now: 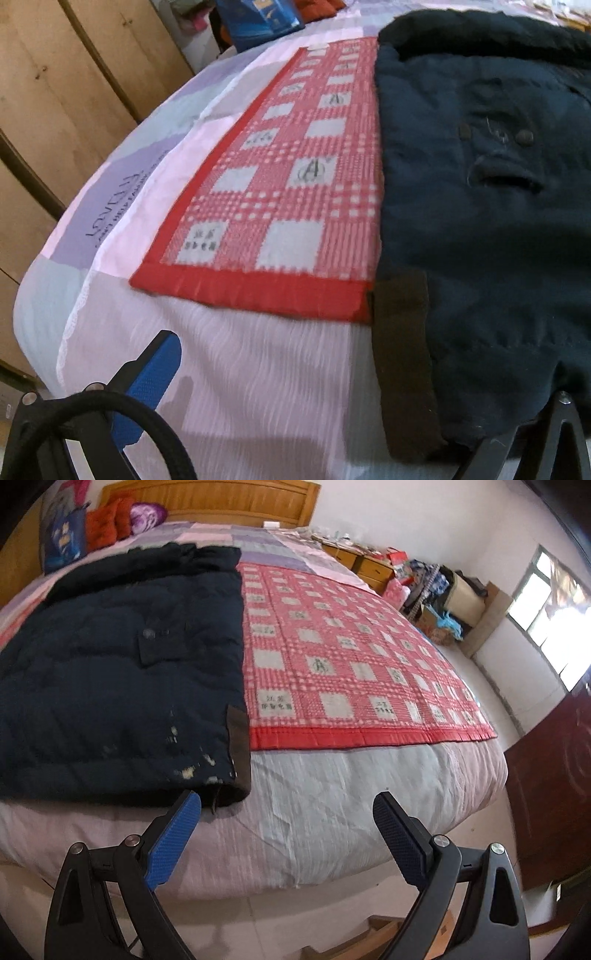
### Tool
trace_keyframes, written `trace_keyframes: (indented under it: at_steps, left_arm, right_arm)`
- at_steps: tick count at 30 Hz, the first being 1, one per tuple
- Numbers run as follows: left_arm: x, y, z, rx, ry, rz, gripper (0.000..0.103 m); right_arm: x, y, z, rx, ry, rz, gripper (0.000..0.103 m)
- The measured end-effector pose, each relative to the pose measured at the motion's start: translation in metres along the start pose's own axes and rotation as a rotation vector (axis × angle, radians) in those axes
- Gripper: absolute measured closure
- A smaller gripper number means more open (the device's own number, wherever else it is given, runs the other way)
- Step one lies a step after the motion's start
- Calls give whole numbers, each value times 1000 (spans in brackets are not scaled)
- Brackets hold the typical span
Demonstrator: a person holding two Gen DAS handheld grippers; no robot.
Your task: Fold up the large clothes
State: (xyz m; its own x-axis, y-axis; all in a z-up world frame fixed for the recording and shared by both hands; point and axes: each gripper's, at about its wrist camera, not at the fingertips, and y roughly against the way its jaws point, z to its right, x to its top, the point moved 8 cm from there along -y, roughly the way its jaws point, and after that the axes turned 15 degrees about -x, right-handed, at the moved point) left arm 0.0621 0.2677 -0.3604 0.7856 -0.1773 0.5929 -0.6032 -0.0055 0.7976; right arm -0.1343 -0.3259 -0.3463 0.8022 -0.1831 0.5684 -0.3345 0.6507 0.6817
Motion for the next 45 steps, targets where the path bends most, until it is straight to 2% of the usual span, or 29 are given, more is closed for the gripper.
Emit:
trace_keyframes:
  at_steps: [3, 6, 13, 20, 25, 28, 29, 30, 31, 32, 33, 34, 35, 37, 39, 42, 45]
  left_arm:
    - [11, 14, -2, -15, 57, 49, 0]
    - [19, 18, -4, -33, 99, 57, 0]
    - [20, 12, -1, -23, 73, 39, 0]
    - [8, 4, 3, -19, 52, 19, 0]
    - [7, -2, 22, -44, -28, 27, 0]
    - [8, -8, 10, -49, 19, 37, 0]
    - [5, -12, 5, -74, 46, 33, 1]
    - [3, -14, 4, -88, 54, 28, 4]
    - [2, -15, 6, -100, 49, 23, 7]
    - [0, -16, 11, -119, 36, 16, 16]
    - [-2, -19, 19, -159, 22, -3, 28]
    - [-4, -22, 26, -191, 8, -25, 35]
    - [-6, -23, 34, -225, -12, -40, 46]
    - [-6, -22, 41, -242, -35, -38, 50]
    - [-6, -19, 38, -265, -26, -38, 50]
    - [-11, -11, 29, -261, -47, -33, 50]
    - [-10, -6, 25, -263, -62, -16, 49]
  right_arm:
    - [-12, -14, -8, -10, 36, 5, 7]
    - [-17, -23, -15, -14, 53, 11, 7]
    - [-1, -48, -20, -12, -11, 43, 7]
    - [20, -68, -4, -38, -106, 62, 5]
    - [34, -68, -36, -16, -2, 114, 9]
    - [41, -79, -17, -11, -71, 101, 12]
    - [41, -82, -8, 9, -119, 89, 12]
    - [40, -84, -4, 32, -155, 70, 14]
    - [39, -84, -7, 39, -150, 63, 31]
    - [37, -80, -20, 66, -108, 64, 44]
    - [35, -75, -33, 92, -57, 69, 72]
    - [35, -71, -45, 109, -11, 79, 90]
    - [35, -68, -54, 106, 26, 91, 89]
    - [36, -74, -50, 128, -21, 64, 89]
    - [35, -82, -41, 181, -84, 18, 89]
    - [34, -79, -39, 172, -52, 28, 89]
    - [35, -79, -33, 196, -85, 14, 89]
